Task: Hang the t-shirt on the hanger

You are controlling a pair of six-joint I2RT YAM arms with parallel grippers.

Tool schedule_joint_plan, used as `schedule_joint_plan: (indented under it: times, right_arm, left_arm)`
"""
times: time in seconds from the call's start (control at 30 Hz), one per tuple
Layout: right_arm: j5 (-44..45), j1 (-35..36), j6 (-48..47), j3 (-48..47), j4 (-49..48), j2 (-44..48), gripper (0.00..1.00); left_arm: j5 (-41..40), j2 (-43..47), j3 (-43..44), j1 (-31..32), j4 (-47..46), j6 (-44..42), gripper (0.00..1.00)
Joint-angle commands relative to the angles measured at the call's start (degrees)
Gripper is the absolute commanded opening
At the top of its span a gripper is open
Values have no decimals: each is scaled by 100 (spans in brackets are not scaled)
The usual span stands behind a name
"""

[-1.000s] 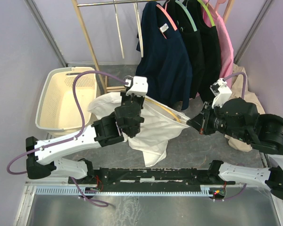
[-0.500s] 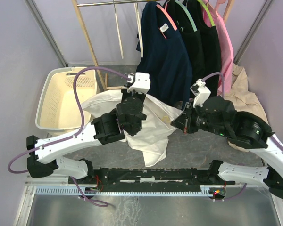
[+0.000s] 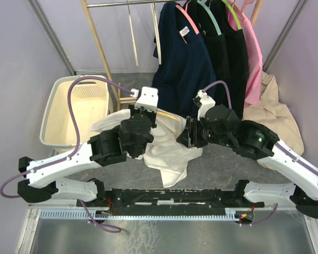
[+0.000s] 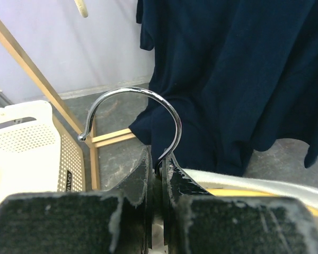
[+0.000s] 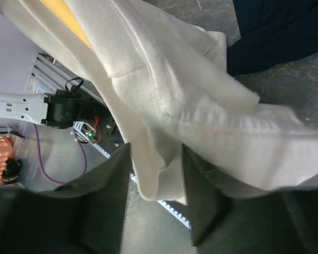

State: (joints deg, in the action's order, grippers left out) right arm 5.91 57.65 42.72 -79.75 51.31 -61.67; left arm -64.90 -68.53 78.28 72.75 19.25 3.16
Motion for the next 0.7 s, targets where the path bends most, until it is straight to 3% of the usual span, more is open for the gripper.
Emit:
schedule_joint_plan:
  times: [0.0, 0.13, 0.27, 0.47, 0.67]
  right_arm:
    - [-304, 25, -473, -152, -14, 146, 57]
    - [-585, 27, -722, -401, 341, 408, 75]
    - [-590, 21, -850, -633, 708, 718, 79]
    - [226, 20, -942, -531, 1179, 1257, 78]
    - [781, 24, -1213, 329, 1078, 1997, 68]
  left_arm:
    - [382, 455, -50, 42, -176, 498, 3]
    - [625, 769, -280, 37, -80, 427, 3]
    - [824, 1015, -434, 39, 46, 356, 3]
    - [1314, 1405, -553, 36, 210, 344, 3]
    - [2034, 1770, -485, 37, 415, 373, 3]
